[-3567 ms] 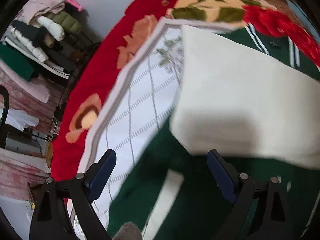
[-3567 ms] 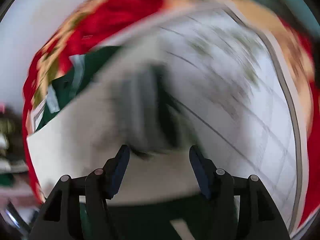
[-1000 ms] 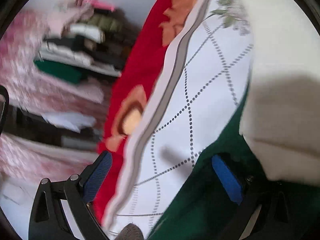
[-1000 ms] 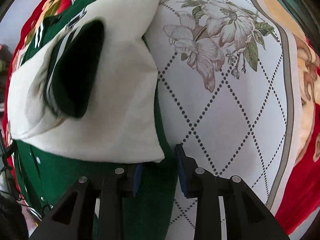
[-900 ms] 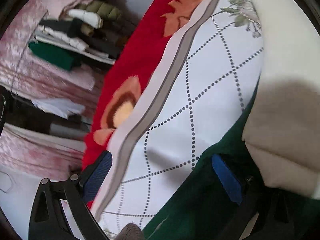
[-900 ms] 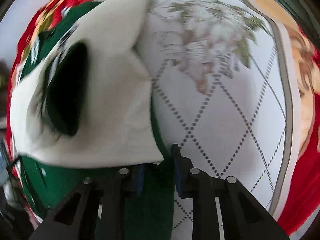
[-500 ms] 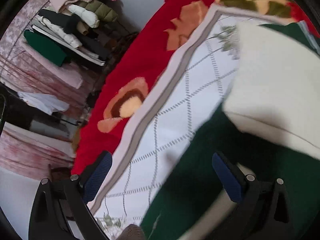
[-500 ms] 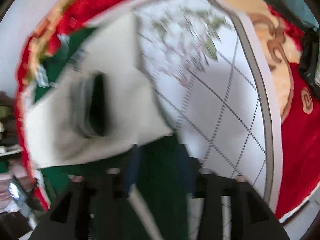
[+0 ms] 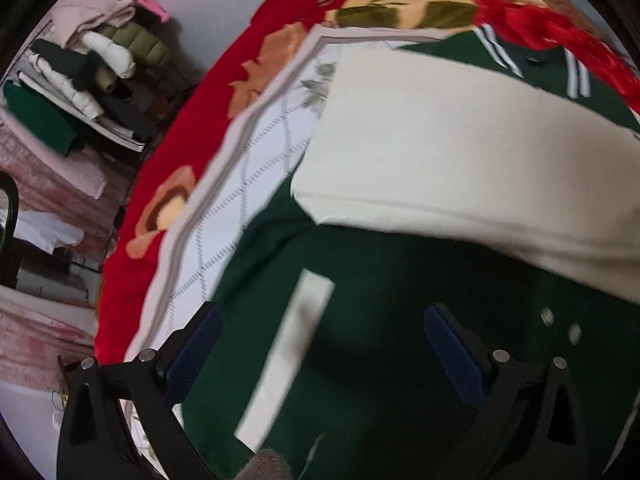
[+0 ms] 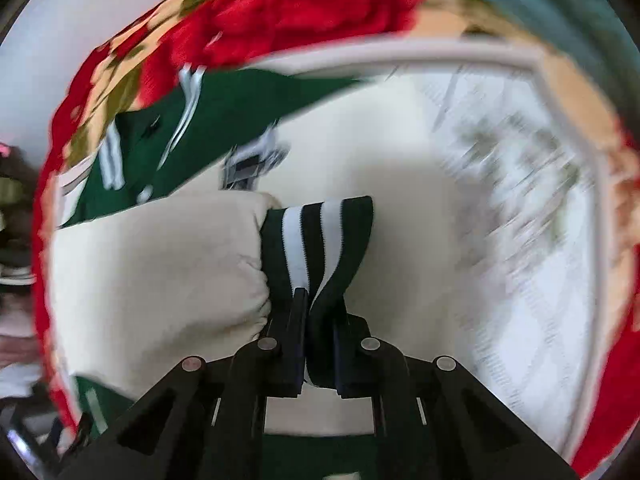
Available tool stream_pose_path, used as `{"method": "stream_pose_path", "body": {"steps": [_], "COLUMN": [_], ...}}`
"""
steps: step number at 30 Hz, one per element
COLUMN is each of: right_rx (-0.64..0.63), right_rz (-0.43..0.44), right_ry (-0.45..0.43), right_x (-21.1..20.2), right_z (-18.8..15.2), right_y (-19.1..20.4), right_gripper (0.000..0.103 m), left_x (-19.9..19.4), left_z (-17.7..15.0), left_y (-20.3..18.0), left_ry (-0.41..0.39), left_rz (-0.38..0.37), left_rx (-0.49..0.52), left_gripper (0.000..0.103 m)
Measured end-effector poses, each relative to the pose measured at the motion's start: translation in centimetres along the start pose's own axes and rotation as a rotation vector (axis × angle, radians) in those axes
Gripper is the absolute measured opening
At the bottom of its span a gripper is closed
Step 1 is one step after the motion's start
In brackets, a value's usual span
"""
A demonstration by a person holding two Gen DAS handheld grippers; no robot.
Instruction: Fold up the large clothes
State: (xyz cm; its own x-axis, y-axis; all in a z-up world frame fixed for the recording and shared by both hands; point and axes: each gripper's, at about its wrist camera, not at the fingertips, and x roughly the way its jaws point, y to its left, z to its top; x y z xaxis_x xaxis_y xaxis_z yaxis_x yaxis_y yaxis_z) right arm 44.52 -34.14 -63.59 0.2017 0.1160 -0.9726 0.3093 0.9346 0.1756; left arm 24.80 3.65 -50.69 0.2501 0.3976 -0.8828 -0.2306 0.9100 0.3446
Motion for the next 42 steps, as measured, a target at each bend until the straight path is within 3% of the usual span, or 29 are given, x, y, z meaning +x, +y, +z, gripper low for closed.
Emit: {"method": "stream_pose_path", "body": {"steps": [2,4,6,9,12,15,17,19,21,24,26,27,30,31,32,33,35,38,39,42], "right_rx": [0.008,0.026,0.009,-0.022,-0.017,0.010,-0.014,-0.043,-0.027,-0.016,-0.006,-0.010,-0.032,-0.041,-0.053,-0.068,-0.080,-0.095,-0.099,-0.101], "right_rz": [-0.020,0.026,0.030,0.100,0.261,0.386,0.422,0.412,0.435,0.419,0.404,0.401,0.379,0.374,0.365,0.360,0.358,0.359,0.360,0.362], "right_ry": [0.066,0.115,0.093,-0.011,0.054,0.202,0.316,0.373,0.422,0.453,0.472,0.475,0.483,0.483,0.481,0.481,0.483,0.484,0.483,0.495], "right_x": [1.7,2.2,0.0,-4.6,-6.5,-6.5,-5.1,-4.7,-4.2,-2.6,-1.5,-0.7,0.8,0.8,0.9,1.2,0.8,1.0,1.0,0.8], "right_z": [0.9,1.3,1.0,-1.6,-5.6,-11.4,-14.9,-17.9,-20.3,-20.9,-20.8,-20.4,-19.9,-20.2,-20.1,-20.2,-20.4,-20.7,-20.9,-21.2], "right_y": [-1.0,-1.2,-1.7,-2.2,-3.6,-5.6,-5.9,-5.7,-7.0,-8.6,-9.6,-9.6,-9.6,-9.8,-9.6,-9.3,-10.1,-9.4,-9.1,-8.4], "right_gripper": [0.015,0.019,0.035,0.072,0.073,0.073,0.071,0.058,0.054,0.051,0.051,0.051,0.051,0.051,0.051,0.051,0.051,0.051,0.051,0.051], "left_x": [-0.1,-0.6,-1.6,-2.9,-3.9,-5.1,-5.7,-5.4,-5.0,-3.9,-2.8,-2.5,-3.9,-4.7,-5.6,-6.8,-8.9,-9.6,-8.8,-5.8], "left_z": [-1.0,-2.4,-4.0,-6.7,-10.2,-13.7,-16.0,-18.3,-20.7,-22.8,-23.7,-23.8,-23.5,-23.3,-23.0,-22.6,-21.8,-20.3,-20.2,-21.2], "left_y": [-0.5,-1.2,-1.4,-1.0,-0.1,0.9,1.7,2.1,1.9,0.2,-0.9,-1.2,-1.3,-1.2,-1.1,-1.0,-0.3,0.8,1.4,2.9], "left_ry": [0.021,0.038,0.041,0.060,0.122,0.179,0.232,0.316,0.372,0.406,0.421,0.419,0.324,0.294,0.261,0.224,0.138,0.070,0.080,0.203], "left_rz": [-0.023,-0.039,-0.038,-0.035,-0.024,-0.031,-0.119,-0.239,-0.340,-0.404,-0.420,-0.427,-0.327,-0.323,-0.316,-0.286,-0.281,-0.245,-0.236,-0.384], "left_rx": [0.006,0.021,0.045,0.080,0.094,0.070,-0.023,-0.151,-0.287,-0.392,-0.459,-0.484,-0.550,-0.560,-0.569,-0.567,-0.557,-0.532,-0.526,-0.640], "left_gripper": [0.103,0.103,0.103,0.103,0.103,0.103,0.103,0.102,0.102,0.102,0.093,0.077,0.025,0.015,0.014,0.001,0.000,0.000,0.000,0.002]}}
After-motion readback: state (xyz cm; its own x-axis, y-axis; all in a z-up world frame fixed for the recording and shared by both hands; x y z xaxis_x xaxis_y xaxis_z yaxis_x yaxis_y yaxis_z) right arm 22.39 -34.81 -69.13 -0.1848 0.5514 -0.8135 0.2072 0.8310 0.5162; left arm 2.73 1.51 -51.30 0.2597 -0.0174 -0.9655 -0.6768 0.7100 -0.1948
